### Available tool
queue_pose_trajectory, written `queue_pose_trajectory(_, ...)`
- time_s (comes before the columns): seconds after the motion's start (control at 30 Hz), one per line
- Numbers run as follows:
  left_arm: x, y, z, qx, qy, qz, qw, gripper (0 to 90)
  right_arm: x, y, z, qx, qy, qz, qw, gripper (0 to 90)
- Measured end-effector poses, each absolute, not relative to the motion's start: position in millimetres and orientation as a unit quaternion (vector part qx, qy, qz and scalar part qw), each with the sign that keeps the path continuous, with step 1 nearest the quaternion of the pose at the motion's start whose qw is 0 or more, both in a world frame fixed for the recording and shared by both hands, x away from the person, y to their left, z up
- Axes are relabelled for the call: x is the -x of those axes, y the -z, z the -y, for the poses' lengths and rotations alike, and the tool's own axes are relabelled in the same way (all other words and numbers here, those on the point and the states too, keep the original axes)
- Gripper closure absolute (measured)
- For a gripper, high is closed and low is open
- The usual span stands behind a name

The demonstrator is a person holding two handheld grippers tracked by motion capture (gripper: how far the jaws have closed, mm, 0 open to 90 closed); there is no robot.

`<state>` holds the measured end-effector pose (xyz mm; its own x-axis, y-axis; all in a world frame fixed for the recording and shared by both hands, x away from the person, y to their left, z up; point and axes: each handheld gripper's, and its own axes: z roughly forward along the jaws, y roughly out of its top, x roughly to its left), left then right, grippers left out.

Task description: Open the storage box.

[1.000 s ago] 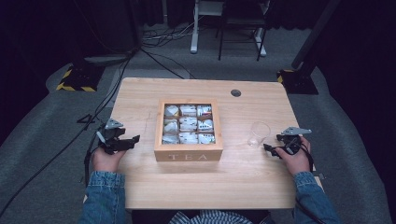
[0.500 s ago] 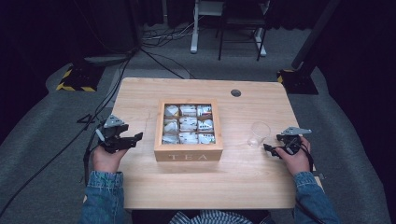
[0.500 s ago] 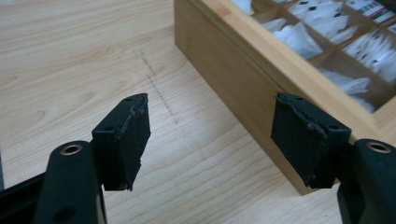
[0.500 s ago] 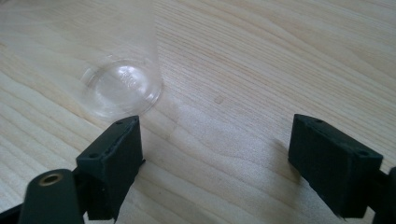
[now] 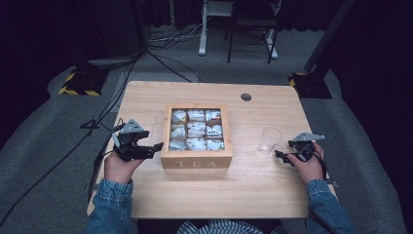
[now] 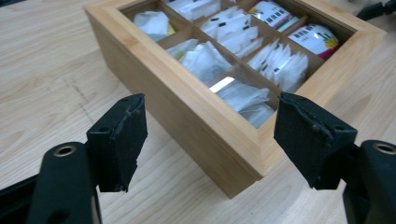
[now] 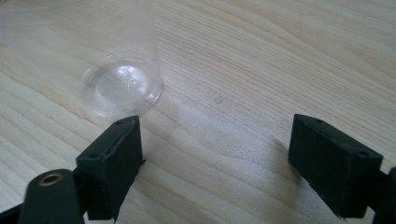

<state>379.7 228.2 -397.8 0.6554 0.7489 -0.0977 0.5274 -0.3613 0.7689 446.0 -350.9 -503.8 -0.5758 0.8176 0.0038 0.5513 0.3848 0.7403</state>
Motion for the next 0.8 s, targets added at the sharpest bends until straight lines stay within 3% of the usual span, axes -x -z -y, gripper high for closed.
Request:
queue_pose_trajectory(0.3, -382.1, 405.4, -208.5, -0.839, -0.109, -0.367, 0.387, 20.6, -446.0, 503.8, 350.9, -0.422, -0.36, -0.811, 0.185, 18.0)
queue_pose_trajectory(0.8, -385.7, 418.9, -194.7, -0.869, -0.103, -0.347, 0.337, 25.3, -446.0, 503.8, 350.9, -0.422, -0.36, -0.811, 0.185, 18.0)
